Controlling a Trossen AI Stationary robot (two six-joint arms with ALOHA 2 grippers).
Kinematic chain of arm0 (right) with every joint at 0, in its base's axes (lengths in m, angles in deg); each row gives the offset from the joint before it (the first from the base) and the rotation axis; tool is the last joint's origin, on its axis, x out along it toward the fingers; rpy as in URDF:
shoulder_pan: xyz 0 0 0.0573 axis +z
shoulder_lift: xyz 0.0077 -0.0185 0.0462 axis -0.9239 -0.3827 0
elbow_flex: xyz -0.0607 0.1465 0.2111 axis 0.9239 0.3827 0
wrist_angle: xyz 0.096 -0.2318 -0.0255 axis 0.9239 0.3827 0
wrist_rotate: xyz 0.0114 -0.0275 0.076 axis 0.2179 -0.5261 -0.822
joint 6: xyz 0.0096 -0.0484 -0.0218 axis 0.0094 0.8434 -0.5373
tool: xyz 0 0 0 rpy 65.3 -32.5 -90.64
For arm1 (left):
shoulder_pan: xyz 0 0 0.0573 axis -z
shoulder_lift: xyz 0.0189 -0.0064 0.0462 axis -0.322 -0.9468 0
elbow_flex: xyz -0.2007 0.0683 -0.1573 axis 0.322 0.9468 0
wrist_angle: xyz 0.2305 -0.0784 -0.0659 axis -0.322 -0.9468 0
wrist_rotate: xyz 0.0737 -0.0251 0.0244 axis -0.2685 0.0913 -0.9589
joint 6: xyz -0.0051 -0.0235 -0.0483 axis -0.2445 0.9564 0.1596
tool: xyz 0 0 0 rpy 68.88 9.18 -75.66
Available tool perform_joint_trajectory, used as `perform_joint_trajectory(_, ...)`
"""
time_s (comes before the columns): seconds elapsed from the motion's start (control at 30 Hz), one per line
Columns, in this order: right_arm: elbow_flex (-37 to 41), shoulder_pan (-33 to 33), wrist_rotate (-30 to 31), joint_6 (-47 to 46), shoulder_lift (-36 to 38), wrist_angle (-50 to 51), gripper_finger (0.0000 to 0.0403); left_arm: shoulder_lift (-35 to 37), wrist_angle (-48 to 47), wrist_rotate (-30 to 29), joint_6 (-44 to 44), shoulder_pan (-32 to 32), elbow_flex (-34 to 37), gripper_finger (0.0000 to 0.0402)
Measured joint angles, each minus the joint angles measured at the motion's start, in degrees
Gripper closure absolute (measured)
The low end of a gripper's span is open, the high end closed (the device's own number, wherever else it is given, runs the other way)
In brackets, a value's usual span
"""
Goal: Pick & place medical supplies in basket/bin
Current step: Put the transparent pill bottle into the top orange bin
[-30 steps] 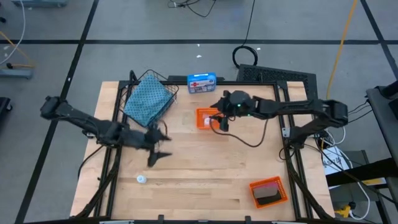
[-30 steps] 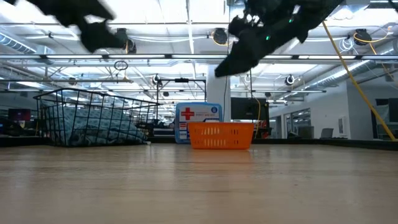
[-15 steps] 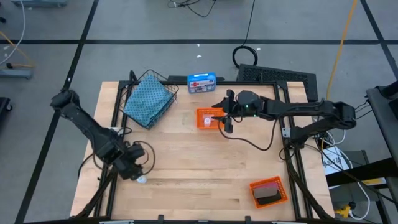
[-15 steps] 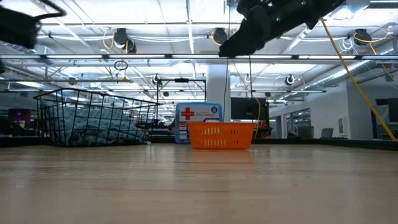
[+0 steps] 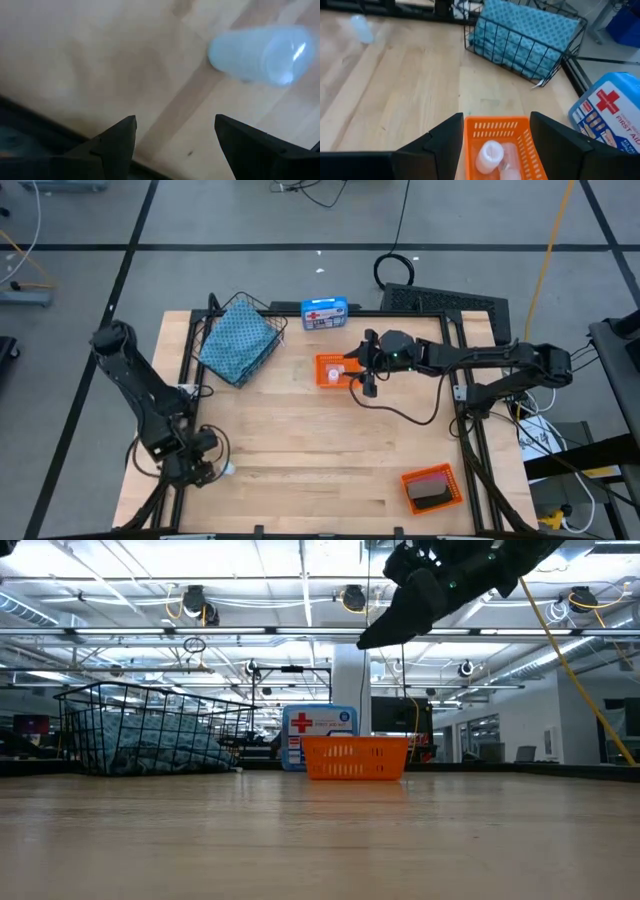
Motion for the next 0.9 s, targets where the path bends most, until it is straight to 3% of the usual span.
perform_joint_trajectory(0.27,0.2,2.2,0.0,4.5,0.0,-2.7,0.0186,-10.7,22.2,-1.2,-1.1,2.4,5.0,0.0123)
perform_joint_trajectory(0.43,0.2,2.7,0.0,6.2,0.0,-4.1,0.0186,-14.3,21.7,-6.0,-1.1,3.4,3.7,0.0122)
perform_joint_trajectory(0.57,0.2,2.7,0.0,6.2,0.0,-4.3,0.0187,-15.1,21.3,-18.4,-2.7,4.0,4.1,0.0131)
perform_joint_trajectory(0.67,0.2,2.7,0.0,6.1,0.0,-4.4,0.0187,-15.9,22.3,-24.5,-7.2,4.6,4.3,0.0136)
perform_joint_trajectory(0.9,0.2,2.7,0.0,5.6,0.0,-4.4,0.0189,-20.5,23.0,-27.4,-12.1,4.5,4.0,0.0151)
